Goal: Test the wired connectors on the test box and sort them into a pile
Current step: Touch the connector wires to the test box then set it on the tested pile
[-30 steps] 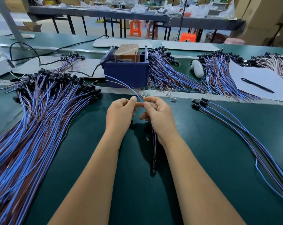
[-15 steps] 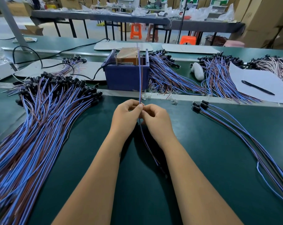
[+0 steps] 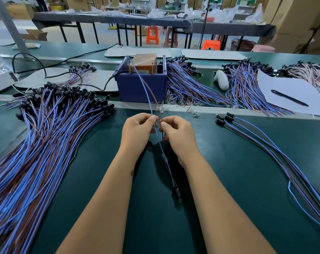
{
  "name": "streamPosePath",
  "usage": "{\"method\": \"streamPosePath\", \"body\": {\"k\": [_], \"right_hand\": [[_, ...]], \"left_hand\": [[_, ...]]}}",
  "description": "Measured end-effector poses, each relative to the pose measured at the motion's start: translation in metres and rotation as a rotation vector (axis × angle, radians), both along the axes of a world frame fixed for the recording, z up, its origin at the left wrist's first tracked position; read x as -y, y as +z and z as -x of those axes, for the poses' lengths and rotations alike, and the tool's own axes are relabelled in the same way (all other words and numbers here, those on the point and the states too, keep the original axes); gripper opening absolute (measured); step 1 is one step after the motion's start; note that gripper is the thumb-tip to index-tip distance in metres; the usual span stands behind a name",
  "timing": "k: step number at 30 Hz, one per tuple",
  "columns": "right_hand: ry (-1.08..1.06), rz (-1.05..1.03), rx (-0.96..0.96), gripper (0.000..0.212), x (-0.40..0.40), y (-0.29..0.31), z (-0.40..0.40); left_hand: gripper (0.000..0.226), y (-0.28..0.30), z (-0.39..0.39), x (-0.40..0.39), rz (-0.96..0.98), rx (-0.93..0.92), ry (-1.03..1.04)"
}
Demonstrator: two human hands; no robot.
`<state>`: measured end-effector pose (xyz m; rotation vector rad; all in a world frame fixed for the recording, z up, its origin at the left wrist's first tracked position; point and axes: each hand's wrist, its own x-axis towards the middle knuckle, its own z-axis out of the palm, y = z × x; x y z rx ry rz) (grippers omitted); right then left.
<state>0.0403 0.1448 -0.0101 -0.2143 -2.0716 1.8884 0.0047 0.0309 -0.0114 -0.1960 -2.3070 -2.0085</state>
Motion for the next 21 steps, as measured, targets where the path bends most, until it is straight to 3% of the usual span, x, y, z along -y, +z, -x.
{"method": "streamPosePath", "body": {"k": [6,21], "right_hand": [[-0.094,0.053,0.035,0.013,-0.004,0.001,0.0],[-0.083,0.039,0.021,0.011,-0.003,0.0,-0.001]], "left_hand": [[0.019,-0.001,0.004,0.007,0.077,0.031,0.075],[0.021,-0.003,0.007,0.016,0.19,-0.002,0.203]]}}
